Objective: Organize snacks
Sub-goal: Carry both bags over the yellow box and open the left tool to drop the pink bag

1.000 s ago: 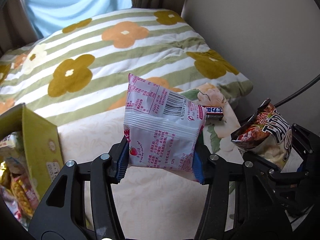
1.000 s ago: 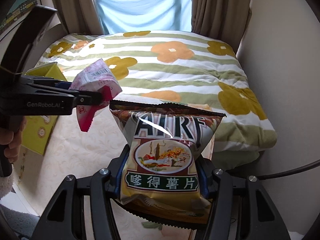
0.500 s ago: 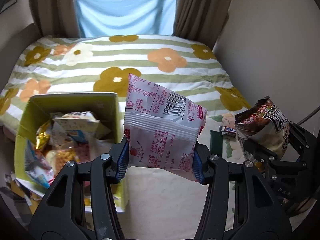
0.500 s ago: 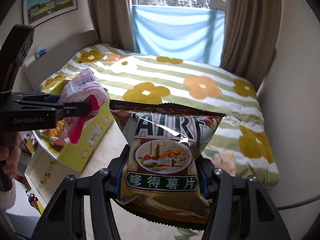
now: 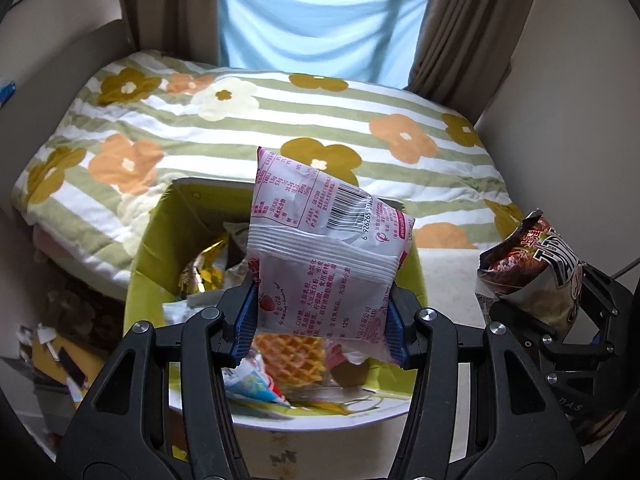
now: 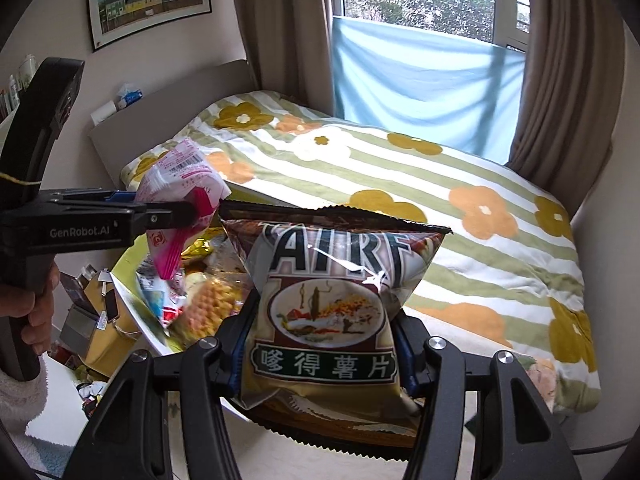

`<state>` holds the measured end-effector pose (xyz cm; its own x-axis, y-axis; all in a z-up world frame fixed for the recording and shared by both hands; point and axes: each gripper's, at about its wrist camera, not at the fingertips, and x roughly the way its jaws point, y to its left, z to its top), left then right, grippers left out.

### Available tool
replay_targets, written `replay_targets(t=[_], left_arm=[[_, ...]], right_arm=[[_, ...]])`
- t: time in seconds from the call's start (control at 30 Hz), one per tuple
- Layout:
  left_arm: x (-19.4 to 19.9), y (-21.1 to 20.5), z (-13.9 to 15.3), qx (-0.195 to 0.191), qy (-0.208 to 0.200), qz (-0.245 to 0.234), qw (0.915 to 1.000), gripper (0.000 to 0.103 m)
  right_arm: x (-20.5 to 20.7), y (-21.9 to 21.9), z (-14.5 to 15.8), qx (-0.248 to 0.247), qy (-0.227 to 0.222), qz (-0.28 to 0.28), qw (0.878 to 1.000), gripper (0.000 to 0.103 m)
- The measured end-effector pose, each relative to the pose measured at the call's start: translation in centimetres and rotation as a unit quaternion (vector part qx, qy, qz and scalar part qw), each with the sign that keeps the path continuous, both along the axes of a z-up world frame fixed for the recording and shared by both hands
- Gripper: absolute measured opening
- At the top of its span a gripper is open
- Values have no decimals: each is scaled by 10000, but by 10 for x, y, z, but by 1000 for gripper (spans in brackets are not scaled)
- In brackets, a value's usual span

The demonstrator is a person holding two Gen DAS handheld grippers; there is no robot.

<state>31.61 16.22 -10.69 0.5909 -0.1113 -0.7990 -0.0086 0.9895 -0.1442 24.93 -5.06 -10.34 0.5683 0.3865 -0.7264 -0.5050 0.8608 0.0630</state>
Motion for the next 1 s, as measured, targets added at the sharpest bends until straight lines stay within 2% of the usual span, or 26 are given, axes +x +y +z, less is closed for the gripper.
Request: replay_targets(t=[0.23, 0.27, 0.33, 0.37, 0.4, 0.57, 0.77, 0.9, 0.93, 1.0], left_arm=[[20, 43, -24, 45, 241, -206, 9995, 51], [23, 46, -27, 33, 271, -213, 9994, 56], [27, 51, -31, 15, 309, -214, 9993, 79], [28, 53, -31, -1, 272, -221, 9994, 96], [27, 55, -30, -3, 197, -221, 9996, 103], [21, 60, -31, 129, 145, -225, 9996, 103], [8, 66, -37, -79, 256, -57, 9996, 103], [2, 64, -40, 5, 291, 34, 9996, 103], [0, 65, -40, -10, 281, 36, 9996, 103], [-4, 67, -38, -14, 208, 74, 9998, 103]], right_arm=[[11, 41, -17, -16, 267, -287, 9992, 53], [13, 45, -19, -34, 306, -321, 9990, 53], [14, 51, -23, -80, 361, -384, 9986, 53], [15, 54, -25, -97, 396, -420, 9983, 53], [15, 55, -26, -97, 442, -446, 9980, 53], [18, 58, -34, -125, 624, -494, 9968, 53], [22, 57, -44, -50, 809, -433, 9958, 53], [26, 60, -47, 95, 927, -341, 9951, 54], [26, 62, -47, 120, 925, -320, 9951, 57], [25, 64, -48, 165, 850, -333, 9957, 77]])
